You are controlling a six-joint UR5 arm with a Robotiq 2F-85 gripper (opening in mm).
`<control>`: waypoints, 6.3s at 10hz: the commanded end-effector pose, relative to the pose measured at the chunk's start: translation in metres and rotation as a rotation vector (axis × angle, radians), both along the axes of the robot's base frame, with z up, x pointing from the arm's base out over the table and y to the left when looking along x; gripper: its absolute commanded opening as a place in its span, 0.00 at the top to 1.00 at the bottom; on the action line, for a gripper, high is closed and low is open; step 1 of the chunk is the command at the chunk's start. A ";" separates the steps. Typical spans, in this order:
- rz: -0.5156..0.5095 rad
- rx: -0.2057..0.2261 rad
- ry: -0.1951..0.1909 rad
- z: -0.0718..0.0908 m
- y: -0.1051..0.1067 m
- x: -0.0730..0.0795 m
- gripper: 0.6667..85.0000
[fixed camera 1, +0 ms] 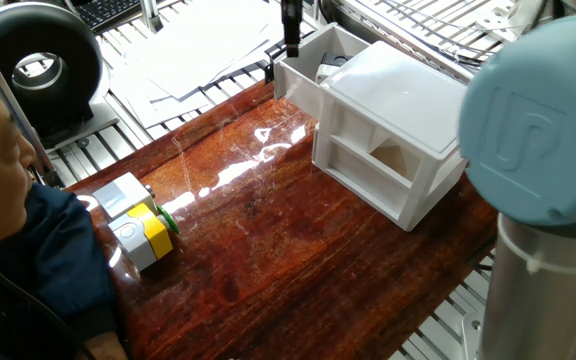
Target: Take something out of a drawer
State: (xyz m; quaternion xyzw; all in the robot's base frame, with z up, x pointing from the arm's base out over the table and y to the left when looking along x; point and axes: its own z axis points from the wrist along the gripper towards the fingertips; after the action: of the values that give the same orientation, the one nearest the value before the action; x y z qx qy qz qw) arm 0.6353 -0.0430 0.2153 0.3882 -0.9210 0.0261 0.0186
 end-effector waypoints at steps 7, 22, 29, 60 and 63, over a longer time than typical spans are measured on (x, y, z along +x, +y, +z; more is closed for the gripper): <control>-0.197 -0.022 -0.096 0.005 -0.002 0.031 0.10; -0.159 -0.053 -0.064 -0.014 -0.028 0.002 0.09; -0.197 -0.002 -0.080 -0.015 -0.015 0.006 0.12; -0.214 0.059 -0.028 -0.051 -0.053 -0.041 0.14; -0.226 0.058 -0.027 -0.053 -0.054 -0.041 0.22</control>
State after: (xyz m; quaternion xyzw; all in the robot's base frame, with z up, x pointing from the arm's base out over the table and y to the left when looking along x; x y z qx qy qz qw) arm 0.5934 -0.0983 0.1624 0.2876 -0.9577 0.0069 0.0010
